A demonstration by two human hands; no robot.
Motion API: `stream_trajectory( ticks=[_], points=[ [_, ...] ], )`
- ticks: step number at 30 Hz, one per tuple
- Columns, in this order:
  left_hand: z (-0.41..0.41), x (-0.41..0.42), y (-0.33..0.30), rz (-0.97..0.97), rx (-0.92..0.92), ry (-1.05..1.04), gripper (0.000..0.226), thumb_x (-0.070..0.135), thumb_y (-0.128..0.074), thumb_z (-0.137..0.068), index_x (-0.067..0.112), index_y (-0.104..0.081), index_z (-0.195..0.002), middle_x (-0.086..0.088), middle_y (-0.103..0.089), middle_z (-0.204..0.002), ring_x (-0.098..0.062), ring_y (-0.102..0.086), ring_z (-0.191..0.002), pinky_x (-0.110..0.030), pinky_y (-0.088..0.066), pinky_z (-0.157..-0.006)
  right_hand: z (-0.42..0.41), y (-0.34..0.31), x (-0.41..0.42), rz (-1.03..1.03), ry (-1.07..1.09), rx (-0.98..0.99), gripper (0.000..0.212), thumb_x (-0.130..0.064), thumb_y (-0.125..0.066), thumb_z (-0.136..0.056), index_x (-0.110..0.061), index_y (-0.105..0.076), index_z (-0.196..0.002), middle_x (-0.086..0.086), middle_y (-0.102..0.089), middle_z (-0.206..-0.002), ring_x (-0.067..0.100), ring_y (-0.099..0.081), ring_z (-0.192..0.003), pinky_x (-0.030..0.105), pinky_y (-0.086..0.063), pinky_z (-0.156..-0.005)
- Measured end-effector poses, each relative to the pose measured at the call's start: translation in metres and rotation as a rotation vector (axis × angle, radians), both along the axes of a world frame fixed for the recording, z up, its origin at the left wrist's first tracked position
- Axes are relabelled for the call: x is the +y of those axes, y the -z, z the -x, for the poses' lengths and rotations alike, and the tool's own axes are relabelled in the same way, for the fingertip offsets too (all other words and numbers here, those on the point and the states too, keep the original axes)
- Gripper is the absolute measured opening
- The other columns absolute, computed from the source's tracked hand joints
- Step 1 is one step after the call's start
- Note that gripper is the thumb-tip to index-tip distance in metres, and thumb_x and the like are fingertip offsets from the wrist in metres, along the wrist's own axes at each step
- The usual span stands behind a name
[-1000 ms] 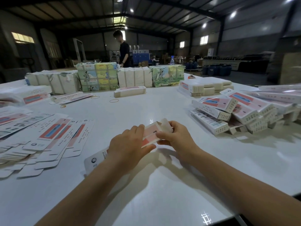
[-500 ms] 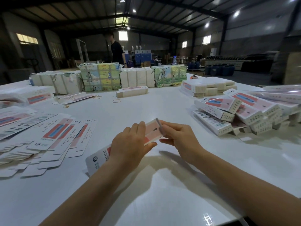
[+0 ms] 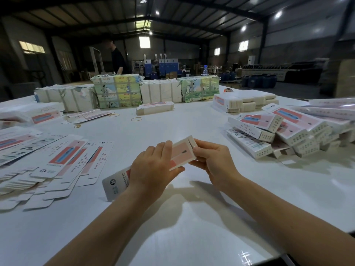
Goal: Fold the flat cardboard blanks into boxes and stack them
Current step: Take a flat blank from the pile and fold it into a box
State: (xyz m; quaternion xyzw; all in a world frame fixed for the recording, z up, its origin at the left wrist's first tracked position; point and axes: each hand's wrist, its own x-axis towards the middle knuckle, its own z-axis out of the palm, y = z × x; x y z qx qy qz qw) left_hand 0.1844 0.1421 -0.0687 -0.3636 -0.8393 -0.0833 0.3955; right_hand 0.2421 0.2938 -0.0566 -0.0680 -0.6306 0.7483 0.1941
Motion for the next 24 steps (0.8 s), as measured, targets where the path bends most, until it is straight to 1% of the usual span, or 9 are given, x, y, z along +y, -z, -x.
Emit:
stream_trajectory(
  ticks=[3,6,8,9,10,13,17,21,24],
  points=[
    [0.002,-0.001,0.001,0.026,0.037,0.010,0.066,0.045,-0.081,-0.063,-0.001,-0.064,-0.108,-0.016,-0.068,-0.093,-0.033,-0.065,-0.070,-0.038,-0.054,-0.056,-0.001,-0.001,0.001,-0.078,0.058,-0.024,0.038,0.002,-0.054,-0.088,-0.027,-0.076,-0.078,-0.003,-0.075,-0.086,0.019,-0.068,-0.091,0.035,-0.057,-0.082],
    [0.002,0.000,0.001,0.071,0.084,-0.005,0.069,0.047,-0.081,-0.062,-0.002,-0.064,-0.107,-0.017,-0.068,-0.094,-0.033,-0.065,-0.071,-0.038,-0.056,-0.060,-0.003,-0.002,0.003,-0.267,0.142,-0.016,0.050,0.002,-0.056,-0.080,-0.042,-0.074,-0.064,-0.010,-0.073,-0.082,0.009,-0.064,-0.085,0.024,-0.049,-0.075],
    [0.002,0.000,0.001,0.103,0.122,-0.018,0.071,0.048,-0.082,-0.061,-0.002,-0.065,-0.107,-0.017,-0.068,-0.094,-0.033,-0.065,-0.070,-0.038,-0.056,-0.060,-0.004,-0.001,0.004,-0.389,0.178,-0.004,0.054,-0.001,-0.056,-0.079,-0.051,-0.070,-0.064,-0.006,-0.070,-0.084,0.008,-0.062,-0.080,0.021,-0.045,-0.071],
    [0.003,0.001,0.001,0.117,0.139,-0.025,0.071,0.049,-0.082,-0.060,-0.003,-0.065,-0.107,-0.017,-0.069,-0.094,-0.032,-0.065,-0.069,-0.037,-0.056,-0.059,-0.004,-0.001,0.004,-0.454,0.189,0.003,0.052,-0.003,-0.056,-0.079,-0.051,-0.071,-0.067,-0.003,-0.068,-0.083,0.010,-0.061,-0.079,0.021,-0.045,-0.070],
    [0.003,0.001,0.001,0.128,0.151,-0.031,0.072,0.049,-0.082,-0.059,-0.003,-0.066,-0.106,-0.017,-0.069,-0.093,-0.032,-0.065,-0.069,-0.037,-0.055,-0.059,-0.004,0.000,0.004,-0.528,0.206,0.012,0.048,-0.004,-0.055,-0.081,-0.048,-0.072,-0.073,0.000,-0.067,-0.082,0.011,-0.060,-0.078,0.021,-0.045,-0.069],
    [0.001,0.002,0.001,0.135,0.158,-0.043,0.072,0.049,-0.084,-0.057,-0.003,-0.067,-0.104,-0.016,-0.068,-0.090,-0.030,-0.064,-0.066,-0.035,-0.054,-0.055,-0.003,0.003,0.002,-0.728,0.273,0.028,0.031,-0.009,-0.053,-0.087,-0.029,-0.077,-0.087,0.007,-0.063,-0.077,0.016,-0.057,-0.073,0.021,-0.043,-0.065],
    [-0.002,0.003,0.001,0.114,0.141,-0.048,0.071,0.048,-0.085,-0.056,-0.003,-0.068,-0.102,-0.015,-0.069,-0.086,-0.029,-0.064,-0.062,-0.032,-0.054,-0.052,-0.004,0.007,-0.003,-0.936,0.345,0.054,0.025,-0.009,-0.050,-0.092,-0.014,-0.074,-0.090,0.006,-0.057,-0.076,0.019,-0.052,-0.070,0.028,-0.039,-0.064],
    [-0.007,0.004,0.001,0.086,0.146,-0.079,0.068,0.050,-0.082,-0.060,-0.003,-0.068,-0.100,-0.013,-0.068,-0.081,-0.027,-0.063,-0.059,-0.030,-0.051,-0.049,-0.006,0.006,-0.005,-1.081,0.438,0.120,0.020,-0.007,-0.050,-0.090,-0.009,-0.070,-0.085,0.000,-0.050,-0.073,0.017,-0.045,-0.062,0.017,-0.029,-0.054],
    [-0.009,0.005,0.001,0.076,0.167,-0.087,0.066,0.050,-0.082,-0.061,-0.002,-0.068,-0.099,-0.012,-0.067,-0.078,-0.025,-0.062,-0.057,-0.028,-0.050,-0.047,-0.008,0.004,-0.006,-1.095,0.444,0.159,0.018,-0.014,-0.055,-0.090,-0.013,-0.067,-0.076,-0.006,-0.045,-0.069,0.009,-0.042,-0.056,0.011,-0.028,-0.054]
  ],
)
